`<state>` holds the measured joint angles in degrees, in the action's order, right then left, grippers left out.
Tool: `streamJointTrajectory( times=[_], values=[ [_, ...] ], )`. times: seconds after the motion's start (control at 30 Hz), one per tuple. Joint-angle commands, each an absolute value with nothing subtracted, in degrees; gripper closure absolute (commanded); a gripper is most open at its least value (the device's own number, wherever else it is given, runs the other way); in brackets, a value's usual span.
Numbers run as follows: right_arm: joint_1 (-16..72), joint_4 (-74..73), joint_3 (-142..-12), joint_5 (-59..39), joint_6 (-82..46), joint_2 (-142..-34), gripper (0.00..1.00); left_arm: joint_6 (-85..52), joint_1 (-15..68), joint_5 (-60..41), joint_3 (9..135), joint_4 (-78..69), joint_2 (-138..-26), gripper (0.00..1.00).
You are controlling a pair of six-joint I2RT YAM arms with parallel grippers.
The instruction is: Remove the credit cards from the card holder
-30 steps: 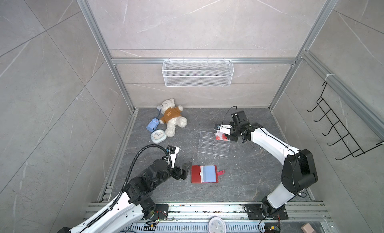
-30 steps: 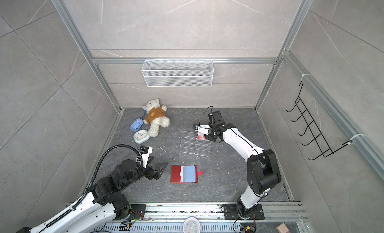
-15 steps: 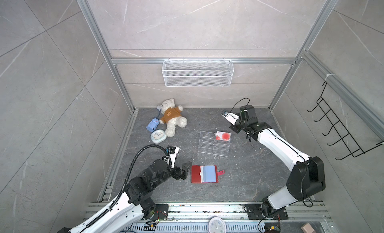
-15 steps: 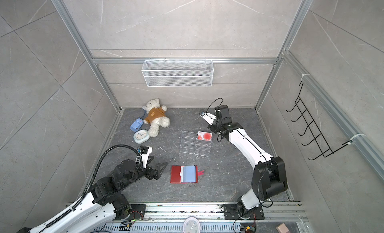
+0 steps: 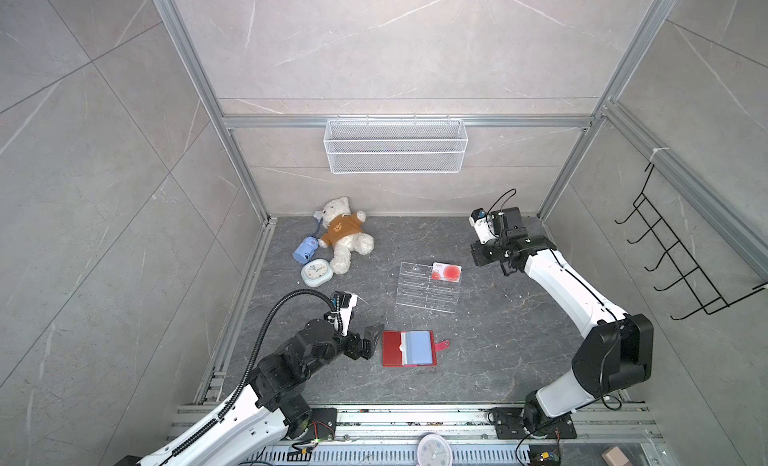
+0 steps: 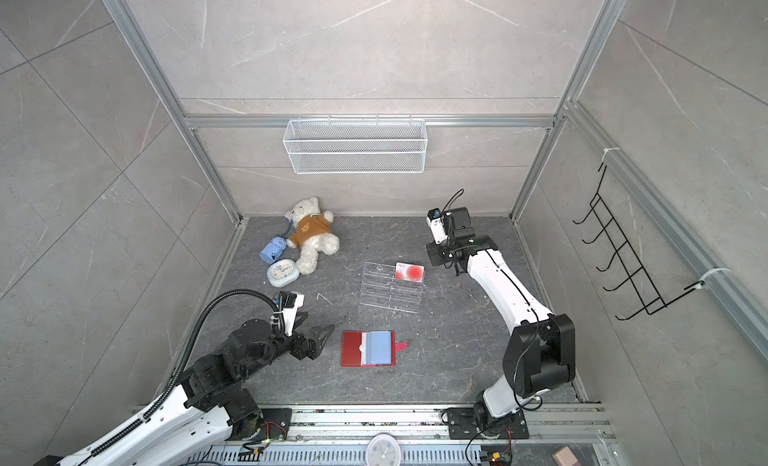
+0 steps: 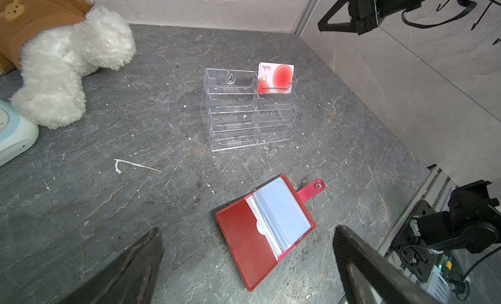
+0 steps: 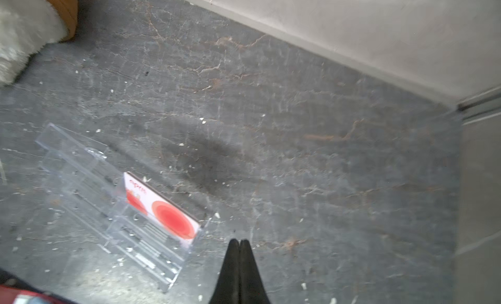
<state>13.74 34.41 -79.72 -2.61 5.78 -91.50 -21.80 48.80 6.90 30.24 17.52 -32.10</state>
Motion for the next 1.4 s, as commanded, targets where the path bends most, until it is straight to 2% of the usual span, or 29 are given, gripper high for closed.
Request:
streamJointTrajectory(
  times=[0.0, 0.3, 1.37],
  values=[
    [13.8, 37.63, -79.07, -6.24, -3.27, -94.14, 1.0, -20.74, 48.63, 6.15, 30.46, 15.02, -32.08, 0.01],
    [13.76, 38.05, -79.0, -4.66, -7.04, -98.23, 1.0, -20.92, 48.66, 6.38, 30.23, 15.23, -31.71, 0.01],
    [16.09, 36.33, -81.55, -6.44, -7.58, -103.88, 1.0, -20.77, 48.63, 6.54, 30.23, 15.4, -31.82, 0.01]
  ],
)
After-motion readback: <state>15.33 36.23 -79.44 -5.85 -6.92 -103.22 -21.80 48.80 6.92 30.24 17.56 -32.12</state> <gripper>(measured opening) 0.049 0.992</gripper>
